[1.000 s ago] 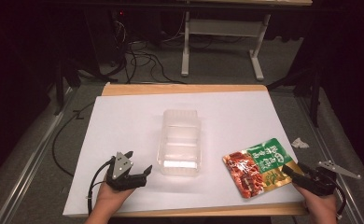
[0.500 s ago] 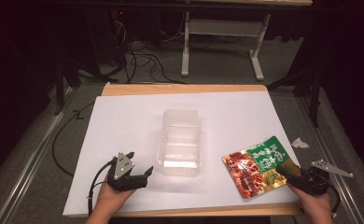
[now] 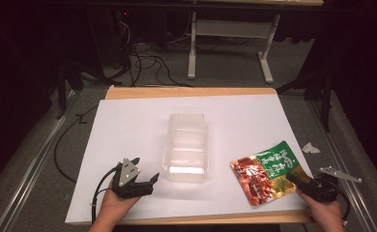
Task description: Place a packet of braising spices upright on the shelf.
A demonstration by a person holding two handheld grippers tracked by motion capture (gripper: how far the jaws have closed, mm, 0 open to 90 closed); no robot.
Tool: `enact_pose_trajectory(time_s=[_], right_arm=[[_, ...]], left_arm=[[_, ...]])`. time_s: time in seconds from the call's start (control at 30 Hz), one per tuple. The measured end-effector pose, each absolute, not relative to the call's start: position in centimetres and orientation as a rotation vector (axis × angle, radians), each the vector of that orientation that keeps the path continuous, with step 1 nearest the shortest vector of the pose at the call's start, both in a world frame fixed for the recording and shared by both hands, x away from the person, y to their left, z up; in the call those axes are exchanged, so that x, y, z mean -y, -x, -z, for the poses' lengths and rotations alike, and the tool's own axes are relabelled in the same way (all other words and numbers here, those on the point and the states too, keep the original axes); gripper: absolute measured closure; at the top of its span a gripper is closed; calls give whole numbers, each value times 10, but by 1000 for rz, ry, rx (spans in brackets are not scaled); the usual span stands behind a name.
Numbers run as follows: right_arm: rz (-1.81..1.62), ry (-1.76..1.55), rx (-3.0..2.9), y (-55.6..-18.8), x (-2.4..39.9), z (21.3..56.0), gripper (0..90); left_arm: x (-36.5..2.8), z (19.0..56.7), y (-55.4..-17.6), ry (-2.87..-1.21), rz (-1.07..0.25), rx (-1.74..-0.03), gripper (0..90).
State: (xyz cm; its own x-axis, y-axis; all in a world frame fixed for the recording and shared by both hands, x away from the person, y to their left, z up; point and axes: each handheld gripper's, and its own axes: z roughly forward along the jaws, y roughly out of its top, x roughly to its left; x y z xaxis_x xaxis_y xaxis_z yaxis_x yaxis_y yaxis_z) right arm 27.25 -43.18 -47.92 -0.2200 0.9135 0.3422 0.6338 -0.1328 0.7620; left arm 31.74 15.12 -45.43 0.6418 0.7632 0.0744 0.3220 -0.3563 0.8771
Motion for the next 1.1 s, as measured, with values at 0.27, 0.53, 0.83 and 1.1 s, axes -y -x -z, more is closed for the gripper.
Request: enact_pose_trajectory(time_s=[0.27, 0.53, 0.83, 1.1], right_arm=[[-1249, -1745, -1841, -273, 432, 481, 682], [-1255, -1756, -1830, -272, 432, 481, 729], [-1272, -1723, -1781, -269, 435, 475, 900], [-1357, -1606, -1722, -264, 432, 460, 900]], left_arm=[[-151, 454, -317, -1947, -609, -851, 152], [-151, 454, -317, -1950, -610, -850, 152], [-151, 454, -317, -1950, -610, -849, 152], [-152, 454, -317, -1947, -617, -852, 152]])
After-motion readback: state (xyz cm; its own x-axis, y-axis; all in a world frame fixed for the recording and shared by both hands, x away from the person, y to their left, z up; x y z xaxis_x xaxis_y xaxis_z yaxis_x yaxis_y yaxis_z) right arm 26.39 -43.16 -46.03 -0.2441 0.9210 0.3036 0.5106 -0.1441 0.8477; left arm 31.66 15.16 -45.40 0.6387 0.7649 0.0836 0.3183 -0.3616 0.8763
